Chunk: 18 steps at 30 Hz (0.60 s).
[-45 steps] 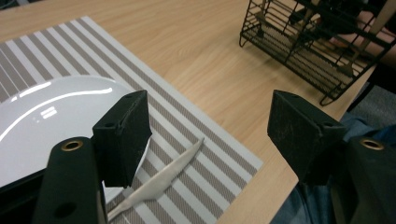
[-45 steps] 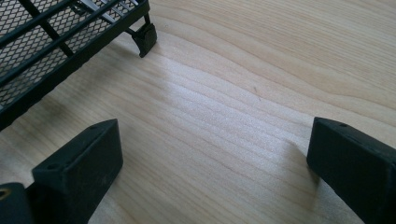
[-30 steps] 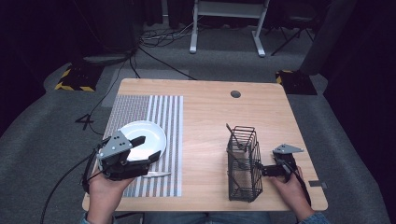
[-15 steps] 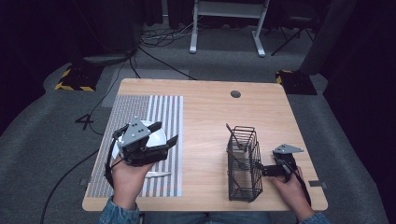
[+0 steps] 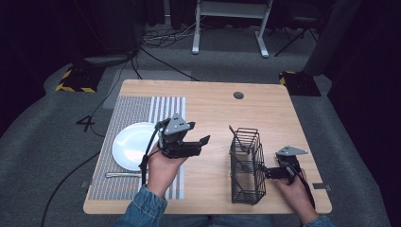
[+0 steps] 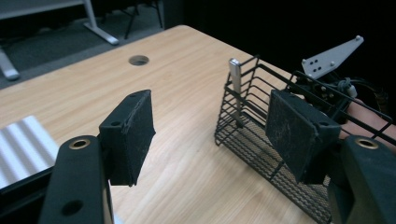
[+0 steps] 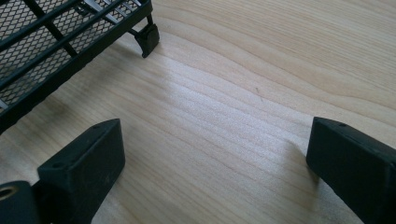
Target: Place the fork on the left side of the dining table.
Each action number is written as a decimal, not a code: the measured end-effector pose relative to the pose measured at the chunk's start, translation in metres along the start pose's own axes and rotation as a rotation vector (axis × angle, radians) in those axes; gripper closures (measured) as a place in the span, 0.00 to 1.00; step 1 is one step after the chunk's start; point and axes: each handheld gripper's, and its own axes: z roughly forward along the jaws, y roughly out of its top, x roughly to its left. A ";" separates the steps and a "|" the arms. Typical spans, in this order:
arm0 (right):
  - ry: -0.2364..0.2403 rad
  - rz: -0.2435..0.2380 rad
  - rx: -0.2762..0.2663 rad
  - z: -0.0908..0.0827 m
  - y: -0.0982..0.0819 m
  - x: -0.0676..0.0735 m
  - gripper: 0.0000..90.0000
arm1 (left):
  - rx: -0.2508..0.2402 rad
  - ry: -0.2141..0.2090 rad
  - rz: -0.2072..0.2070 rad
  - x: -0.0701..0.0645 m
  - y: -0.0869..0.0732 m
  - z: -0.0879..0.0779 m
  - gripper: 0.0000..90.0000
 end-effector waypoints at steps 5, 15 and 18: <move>0.001 -0.002 -0.002 0.000 0.000 0.000 0.06 | 0.028 -0.027 0.020 -0.008 0.007 0.022 0.37; 0.001 -0.002 -0.003 0.000 0.000 0.000 0.06 | 0.064 -0.078 0.018 -0.017 0.012 0.060 0.37; -0.001 -0.003 -0.004 0.000 0.000 0.000 0.06 | 0.062 -0.078 0.007 -0.017 0.012 0.073 0.37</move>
